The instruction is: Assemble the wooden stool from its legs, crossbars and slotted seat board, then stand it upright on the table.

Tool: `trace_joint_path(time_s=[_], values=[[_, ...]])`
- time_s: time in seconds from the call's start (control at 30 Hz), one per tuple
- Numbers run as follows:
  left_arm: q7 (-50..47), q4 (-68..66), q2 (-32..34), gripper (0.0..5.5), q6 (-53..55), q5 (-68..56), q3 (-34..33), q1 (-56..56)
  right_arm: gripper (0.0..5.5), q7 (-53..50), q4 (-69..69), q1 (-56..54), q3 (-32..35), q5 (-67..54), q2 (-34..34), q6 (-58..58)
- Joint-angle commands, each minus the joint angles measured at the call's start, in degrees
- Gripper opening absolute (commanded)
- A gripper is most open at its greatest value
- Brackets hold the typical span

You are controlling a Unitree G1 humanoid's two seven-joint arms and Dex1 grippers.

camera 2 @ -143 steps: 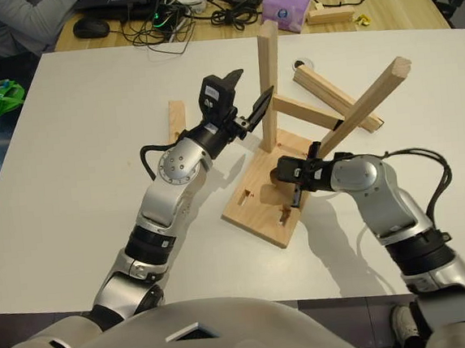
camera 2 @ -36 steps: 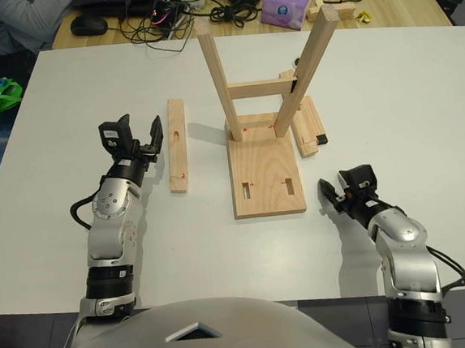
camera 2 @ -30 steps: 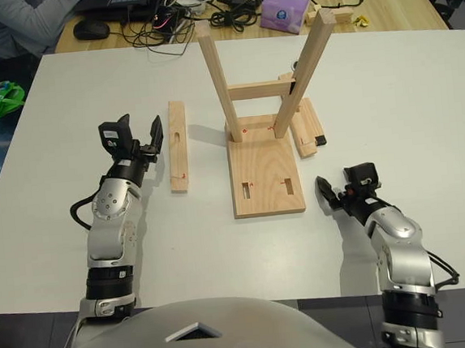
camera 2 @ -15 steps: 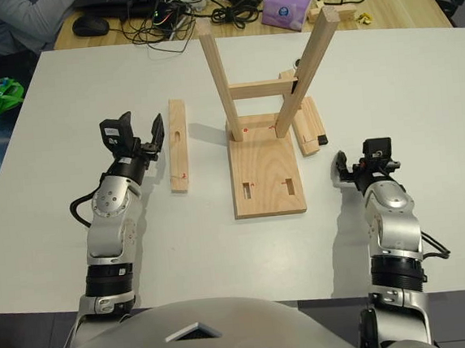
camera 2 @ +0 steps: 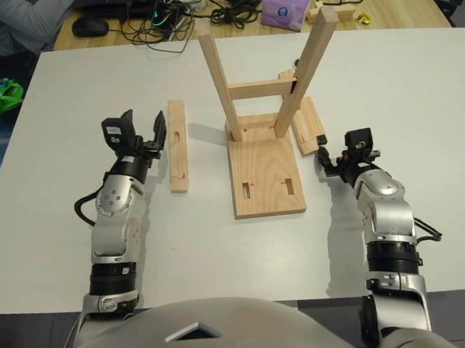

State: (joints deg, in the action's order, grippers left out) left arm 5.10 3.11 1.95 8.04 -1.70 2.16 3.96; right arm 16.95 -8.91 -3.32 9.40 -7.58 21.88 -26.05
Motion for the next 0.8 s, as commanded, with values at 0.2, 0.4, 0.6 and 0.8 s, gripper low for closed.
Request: trace_joint_path(time_s=[0.2, 0.4, 0.6, 0.8], values=[[-0.88, -1.33, -0.47, 3.38, -0.69, 0.48, 0.28, 0.89, 4.04, 2.15, -9.72, -4.67, -1.78, -0.42, -1.27, -1.53], [-0.80, -1.95, -0.67, 3.38, -0.75, 0.37, 0.54, 1.67, 4.04, 2.97, -12.59, -9.37, -1.45, -3.96, -4.50, -5.88], [-0.78, -2.27, -0.75, 3.38, -0.66, 0.35, 0.52, 2.08, 4.04, 1.26, -12.81, -10.63, -1.29, -4.43, -6.53, -6.99], [-0.61, -2.78, -0.68, 3.38, -0.66, 0.32, 0.64, 2.75, 4.04, -7.07, -19.92, -13.64, 2.21, -3.67, -8.66, -7.13]])
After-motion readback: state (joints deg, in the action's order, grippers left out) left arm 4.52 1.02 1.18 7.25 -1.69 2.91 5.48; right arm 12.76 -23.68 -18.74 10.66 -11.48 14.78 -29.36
